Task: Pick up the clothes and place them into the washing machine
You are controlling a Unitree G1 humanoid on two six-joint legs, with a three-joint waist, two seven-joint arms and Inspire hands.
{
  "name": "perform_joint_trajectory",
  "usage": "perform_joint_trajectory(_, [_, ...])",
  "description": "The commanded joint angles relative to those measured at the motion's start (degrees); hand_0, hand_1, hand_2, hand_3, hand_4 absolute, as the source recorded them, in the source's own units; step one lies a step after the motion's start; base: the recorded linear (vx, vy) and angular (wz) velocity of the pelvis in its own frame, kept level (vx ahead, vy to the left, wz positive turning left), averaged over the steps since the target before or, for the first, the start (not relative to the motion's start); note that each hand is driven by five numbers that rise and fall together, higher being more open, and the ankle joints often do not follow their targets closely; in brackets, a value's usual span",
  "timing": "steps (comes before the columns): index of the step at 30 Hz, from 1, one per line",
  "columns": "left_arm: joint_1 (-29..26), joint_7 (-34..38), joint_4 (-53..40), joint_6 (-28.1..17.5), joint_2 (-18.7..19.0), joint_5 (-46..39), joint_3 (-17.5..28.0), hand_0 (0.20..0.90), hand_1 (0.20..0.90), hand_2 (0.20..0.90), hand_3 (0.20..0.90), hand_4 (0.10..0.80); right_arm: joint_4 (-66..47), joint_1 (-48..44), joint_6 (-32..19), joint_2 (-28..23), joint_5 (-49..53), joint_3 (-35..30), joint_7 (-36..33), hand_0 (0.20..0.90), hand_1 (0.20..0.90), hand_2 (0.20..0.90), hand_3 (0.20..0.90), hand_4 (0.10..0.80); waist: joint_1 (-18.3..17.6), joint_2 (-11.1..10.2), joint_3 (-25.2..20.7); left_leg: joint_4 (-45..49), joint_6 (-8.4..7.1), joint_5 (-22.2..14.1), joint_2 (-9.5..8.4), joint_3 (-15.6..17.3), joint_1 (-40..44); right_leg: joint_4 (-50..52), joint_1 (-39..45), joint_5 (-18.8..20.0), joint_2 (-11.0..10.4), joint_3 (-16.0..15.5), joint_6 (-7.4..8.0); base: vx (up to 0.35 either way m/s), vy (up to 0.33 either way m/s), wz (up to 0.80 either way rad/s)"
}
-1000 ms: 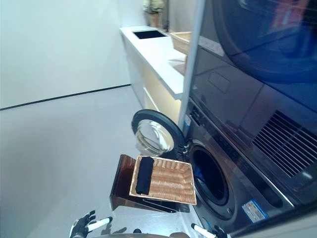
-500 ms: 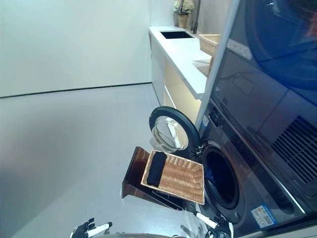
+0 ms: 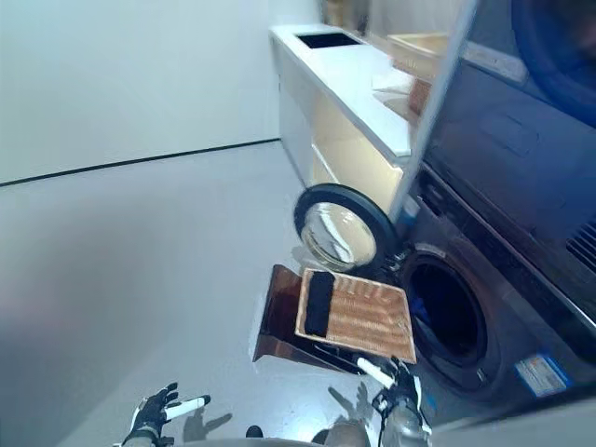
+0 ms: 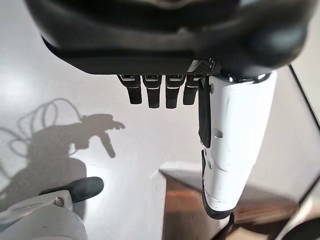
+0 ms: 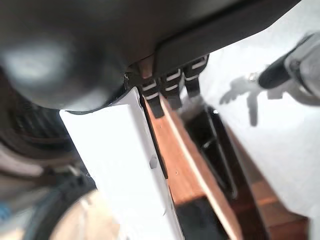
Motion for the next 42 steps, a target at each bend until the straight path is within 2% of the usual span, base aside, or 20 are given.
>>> perform_joint_trajectory(1, [-1.21, 0.06, -2.92, -2.35, 2.7, 0.77, 1.19, 0.9, 0.9, 0.9, 0.9, 0.8, -4.65, -1.06, -3.41, -3.7, -1.15, 0.95, -1.19, 0.9, 0.9, 0.9, 0.9, 0.8, -0.67, -0.5, -1.92, 1.55, -1.74, -2.15, -0.88, -1.29, 0.79, -11.95, 3.09, 1.9, 4.48, -2.99, -1.6, 0.245, -0.116, -0.29])
perform_joint_trajectory(3, [-1.53, 0.35, -3.09, -2.56, 2.94, 1.15, 0.27, 0.9, 0.9, 0.9, 0.9, 0.8, -8.27, -0.45, -3.25, -3.46, -2.29, 2.35, -1.36, 0.9, 0.9, 0.9, 0.9, 0.8, -1.5, -1.14, -1.98, 2.14, -1.72, -3.38, -1.02, -2.22, 1.09, -14.28, 3.42, 3.12, 5.13, 1.94, -1.39, 0.236, -0.164, -0.14])
perform_joint_trajectory(4, [-1.57, 0.49, -2.84, -2.38, 2.64, 1.26, 0.45, 0.9, 0.9, 0.9, 0.9, 0.8, -8.62, 0.27, -2.97, -3.15, -3.05, 2.69, -1.42, 0.9, 0.9, 0.9, 0.9, 0.8, -1.24, -1.91, -2.23, 3.84, -1.97, -4.29, -0.78, -2.15, 1.36, -15.79, 5.13, 3.53, 4.92, 2.46, -1.37, 0.174, -0.16, 0.11])
perform_joint_trajectory(6, [-1.4, 0.53, -2.84, -2.23, 2.23, 1.11, 0.2, 0.9, 0.9, 0.9, 0.9, 0.8, -11.27, 1.1, -2.9, -3.02, -3.44, 3.04, -1.29, 0.9, 0.9, 0.9, 0.9, 0.8, -1.43, -2.19, -2.45, 6.87, -2.42, -4.36, -0.69, -2.15, 0.87, -16.38, 6.01, 3.66, 5.23, 2.72, -1.71, 0.144, -0.159, 0.39])
perform_joint_trajectory(9, [-1.33, 0.11, -4.15, -2.49, 1.39, 0.68, -0.62, 0.9, 0.9, 0.9, 0.9, 0.8, -12.29, 1.61, -3.11, -3.5, -3.19, 3.25, -1.05, 0.9, 0.9, 0.9, 0.9, 0.8, -1.34, -3.14, -1.68, 23.88, -3.77, -1.62, 0.99, -2.51, -5.08, -17.33, 8.87, 2.82, 5.63, 2.16, -4.04, 0.104, -0.204, 0.31])
perform_joint_trajectory(10, [-1.34, 0.11, -4.15, -2.49, 1.39, 0.68, -0.62, 0.9, 0.9, 0.9, 0.9, 0.8, -12.27, 1.59, -3.12, -3.51, -3.18, 3.25, -1.04, 0.9, 0.9, 0.9, 0.9, 0.8, -1.49, -2.93, -1.72, 24.58, -3.86, -1.93, 1.2, -2.76, -5.55, -17.33, 8.81, 2.83, 5.84, 1.95, -4.11, 0.054, -0.2, 0.43])
perform_joint_trajectory(11, [-1.63, 0.15, -4.89, -2.43, 0.96, -0.17, -0.7, 0.9, 0.9, 0.9, 0.9, 0.8, -14.3, 1.68, -2.95, -3.89, -3.17, 3.47, -1.65, 0.9, 0.9, 0.9, 0.9, 0.8, -0.44, -3.15, -0.41, 32.58, -4.39, 1.55, 0.95, -4.87, -9.89, -17.89, 10.36, 2.29, 6.09, 1.56, -5.61, 0.033, -0.137, 0.48])
perform_joint_trajectory(12, [-1.66, 0.18, -5.34, -2.55, 0.48, -0.44, -1.12, 0.9, 0.9, 0.9, 0.9, 0.8, -14.42, 1.17, -3.03, -4.14, -3.18, 3.63, -2.02, 0.9, 0.9, 0.9, 0.9, 0.8, 0.27, -3.39, 0.01, 34.43, -4.22, 2.21, -0.54, -7.1, -11.92, -18.5, 10.68, 2.43, 5.84, 2.05, -5.73, 0.093, -0.134, 0.32])
perform_joint_trajectory(13, [-1.38, 0.29, -5.2, -2.7, 0.09, -0.63, -1.02, 0.9, 0.9, 0.9, 0.9, 0.8, -14.11, 0.67, -3.14, -4.25, -3.29, 3.83, -2.17, 0.9, 0.9, 0.9, 0.9, 0.8, 0.39, -3.23, -0.22, 32.86, -4.04, 1.88, -0.35, -8.25, -12.78, -19.18, 11.08, 2.26, 5.85, 2.45, -5.39, 0.217, -0.002, -0.01])
perform_joint_trajectory(15, [-0.98, 0.74, -4.42, -2.79, -0.07, -0.01, -1.43, 0.9, 0.9, 0.9, 0.9, 0.8, -13.5, -1.0, -3.35, -4.47, -3.39, 4.42, -2.3, 0.9, 0.9, 0.9, 0.9, 0.8, 0.77, -2.47, -1.34, 18.76, -4.41, 1.24, 3.26, -8.18, -11.94, -20.42, 12.15, 0.86, 6.06, 3.64, -3.72, 0.286, 0.056, -0.27])
perform_joint_trajectory(16, [-0.96, 0.76, -4.41, -2.8, -0.11, 0.0, -1.43, 0.9, 0.9, 0.9, 0.9, 0.8, -13.48, -0.99, -3.37, -4.5, -3.38, 4.43, -2.29, 0.9, 0.9, 0.9, 0.9, 0.8, 0.92, -2.58, -1.14, 18.2, -4.4, 1.36, 3.21, -7.96, -11.3, -20.48, 12.47, 0.8, 5.96, 3.79, -3.72, 0.227, 0.077, -0.29])
perform_joint_trajectory(18, [-1.11, 1.08, -4.03, -2.44, -0.26, 1.4, -2.71, 0.9, 0.9, 0.9, 0.9, 0.8, -14.96, -1.63, -3.36, -5.04, -3.79, 4.91, -2.75, 0.9, 0.9, 0.9, 0.9, 0.8, 1.41, -0.64, -1.66, 4.41, -5.73, 5.48, 5.85, -7.3, -11.0, -21.62, 13.99, -0.8, 7.04, 4.41, -2.72, 0.259, 0.107, -0.02])
perform_joint_trajectory(21, [-0.94, 1.44, -3.61, -2.04, -0.78, 2.08, -3.6, 0.9, 0.9, 0.9, 0.9, 0.8, -16.42, -1.33, -3.12, -5.37, -4.33, 5.49, -2.76, 0.9, 0.9, 0.9, 0.9, 0.8, 1.91, 1.4, -1.85, -2.23, -6.48, 8.2, 4.8, -8.82, -10.44, -22.36, 16.25, -2.99, 7.18, 5.78, -2.17, 0.256, 0.128, 0.11])
perform_joint_trajectory(24, [-0.97, 1.1, -3.6, -2.3, -0.13, 2.88, -3.98, 0.9, 0.9, 0.9, 0.9, 0.8, -16.39, -1.01, -2.9, -4.72, -4.47, 6.01, -1.74, 0.9, 0.9, 0.9, 0.9, 0.8, 1.82, 1.43, -1.74, 1.34, -5.96, 6.55, 3.65, -8.76, -9.91, -20.77, 16.7, -3.75, 5.63, 7.0, -1.69, 0.244, 0.162, -0.43])
perform_joint_trajectory(27, [-1.29, 0.99, -4.49, -2.42, 1.37, 3.17, -3.21, 0.9, 0.9, 0.9, 0.9, 0.8, -17.5, -0.48, -2.57, -3.83, -4.12, 6.3, -0.9, 0.9, 0.9, 0.9, 0.9, 0.8, 2.35, 0.34, -1.66, 5.49, -4.32, 3.58, 1.44, -6.67, -10.78, -17.04, 16.79, -4.01, 3.32, 7.68, -0.66, 0.262, 0.156, -0.83])
perform_joint_trajectory(31, [-2.2, 1.29, -6.84, -2.55, 2.91, 3.08, -3.06, 0.9, 0.9, 0.9, 0.9, 0.8, -16.0, -1.95, -2.33, -2.75, -2.92, 7.21, 0.15, 0.9, 0.9, 0.9, 0.9, 0.8, 3.38, -0.11, -1.72, 7.48, -1.49, -0.41, -1.5, -4.96, -8.94, -8.23, 12.97, -1.58, 2.07, 7.62, 1.11, 0.255, 0.148, -0.39])
perform_joint_trajectory(32, [-2.2, 1.29, -6.85, -2.55, 2.92, 3.08, -3.06, 0.9, 0.9, 0.9, 0.9, 0.8, -16.0, -1.95, -2.32, -2.75, -2.92, 7.21, 0.15, 0.9, 0.9, 0.9, 0.9, 0.8, 3.42, -0.13, -1.71, 7.48, -1.48, -0.43, -1.51, -4.92, -8.93, -8.14, 12.92, -1.63, 2.06, 7.67, 1.12, 0.2, 0.133, -0.15])
perform_joint_trajectory(36, [-2.03, 0.65, -10.05, -2.25, 3.83, 2.56, -3.32, 0.9, 0.9, 0.9, 0.9, 0.8, -15.96, -4.01, -1.93, -2.29, -1.68, 8.96, 0.51, 0.9, 0.9, 0.9, 0.9, 0.8, 2.97, 0.75, -0.09, 6.4, 0.14, -1.25, -2.1, -4.81, -6.54, 1.12, 5.83, 0.85, 4.16, 4.93, 1.12, 0.133, 0.117, -0.26])
perform_joint_trajectory(38, [-2.37, 0.62, -9.36, -2.26, 3.97, 2.49, -3.26, 0.9, 0.9, 0.9, 0.9, 0.8, -16.0, -5.5, -1.91, -1.96, -1.11, 9.69, 0.34, 0.9, 0.9, 0.9, 0.9, 0.8, 2.61, 1.05, 0.27, 5.41, -0.03, -1.68, -2.44, -5.17, -5.4, -1.53, 4.05, -1.51, 5.14, 2.94, -0.15, 0.167, 0.046, -0.36])
perform_joint_trajectory(42, [-2.07, 0.58, -7.01, -2.03, 3.45, 3.03, -3.9, 0.9, 0.9, 0.9, 0.9, 0.8, -9.86, -9.14, -0.84, -1.58, -1.92, 10.5, -0.38, 0.9, 0.9, 0.9, 0.9, 0.8, 3.02, 0.44, 0.36, 3.2, -1.17, -3.49, -2.39, -5.16, -1.59, -14.25, 2.08, 2.43, 2.26, -4.3, -1.25, 0.23, -0.095, -0.26])
